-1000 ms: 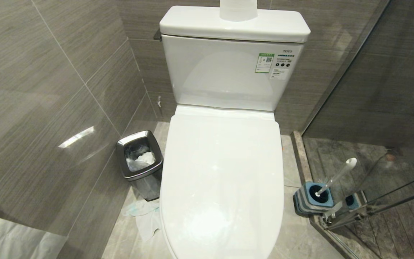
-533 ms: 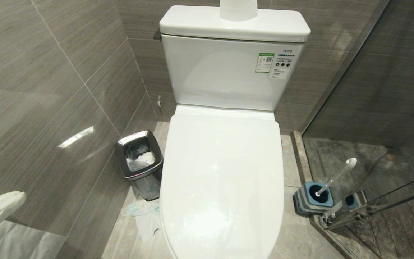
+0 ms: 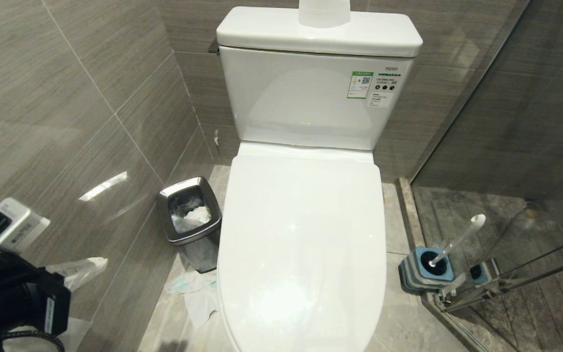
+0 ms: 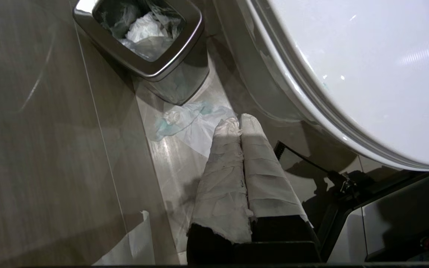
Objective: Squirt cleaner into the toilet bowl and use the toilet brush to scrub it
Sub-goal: Use the left hand to lift the toilet lid slightly
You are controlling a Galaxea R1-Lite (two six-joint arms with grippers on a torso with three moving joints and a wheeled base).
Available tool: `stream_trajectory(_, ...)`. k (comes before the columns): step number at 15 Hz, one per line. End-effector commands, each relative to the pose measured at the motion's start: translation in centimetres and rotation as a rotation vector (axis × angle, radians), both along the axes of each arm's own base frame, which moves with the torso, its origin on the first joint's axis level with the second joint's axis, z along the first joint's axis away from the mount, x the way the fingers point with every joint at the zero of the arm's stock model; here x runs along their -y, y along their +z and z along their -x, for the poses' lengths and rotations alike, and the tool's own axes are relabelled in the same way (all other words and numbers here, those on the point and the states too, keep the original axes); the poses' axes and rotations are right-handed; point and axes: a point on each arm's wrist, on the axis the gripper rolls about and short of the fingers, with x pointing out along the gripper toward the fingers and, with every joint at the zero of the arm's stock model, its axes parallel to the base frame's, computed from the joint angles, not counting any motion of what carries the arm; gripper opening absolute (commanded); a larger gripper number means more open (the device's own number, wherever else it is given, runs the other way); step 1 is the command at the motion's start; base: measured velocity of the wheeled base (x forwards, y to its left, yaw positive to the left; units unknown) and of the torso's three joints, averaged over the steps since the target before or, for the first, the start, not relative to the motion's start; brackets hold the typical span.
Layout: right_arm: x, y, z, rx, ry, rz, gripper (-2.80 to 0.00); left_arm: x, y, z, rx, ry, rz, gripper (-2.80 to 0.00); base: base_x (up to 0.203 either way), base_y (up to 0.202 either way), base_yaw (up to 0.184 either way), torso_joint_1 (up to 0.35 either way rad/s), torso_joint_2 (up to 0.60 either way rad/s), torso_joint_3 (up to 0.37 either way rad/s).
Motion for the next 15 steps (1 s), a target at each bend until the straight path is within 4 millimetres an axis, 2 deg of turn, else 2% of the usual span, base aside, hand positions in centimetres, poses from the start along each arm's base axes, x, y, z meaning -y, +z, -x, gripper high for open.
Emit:
stream_trajectory(1,0.0,0.0,0.0,-0.002,0.0,0.0,-2.8,0.3,-1.6,-2.0,-0.086,-0.01,-0.009,-2.8,0.0,0.0,0.0,0.0,0.0,0.0)
stream_trajectory(3,0.0,0.0,0.0,-0.002,0.0,0.0,-2.8,1.1,-1.7,-2.2,-0.086,-0.022,-0.031,-2.8,0.0,0.0,0.0,0.0,0.0,0.0)
stream_trajectory(8,0.0,-0.1,0.0,-0.004,0.0,0.0,-2.8,4.3,-1.5,-1.3,-0.049,-0.057,-0.126,-2.8,0.0,0.0,0.0,0.0,0.0,0.0)
stream_trajectory(15,0.0,0.0,0.0,-0.002,0.0,0.0,-2.8,4.9,-3.0,-2.3,-0.125,-0.052,-0.162,-2.8,0.0,0.0,0.0,0.0,0.0,0.0)
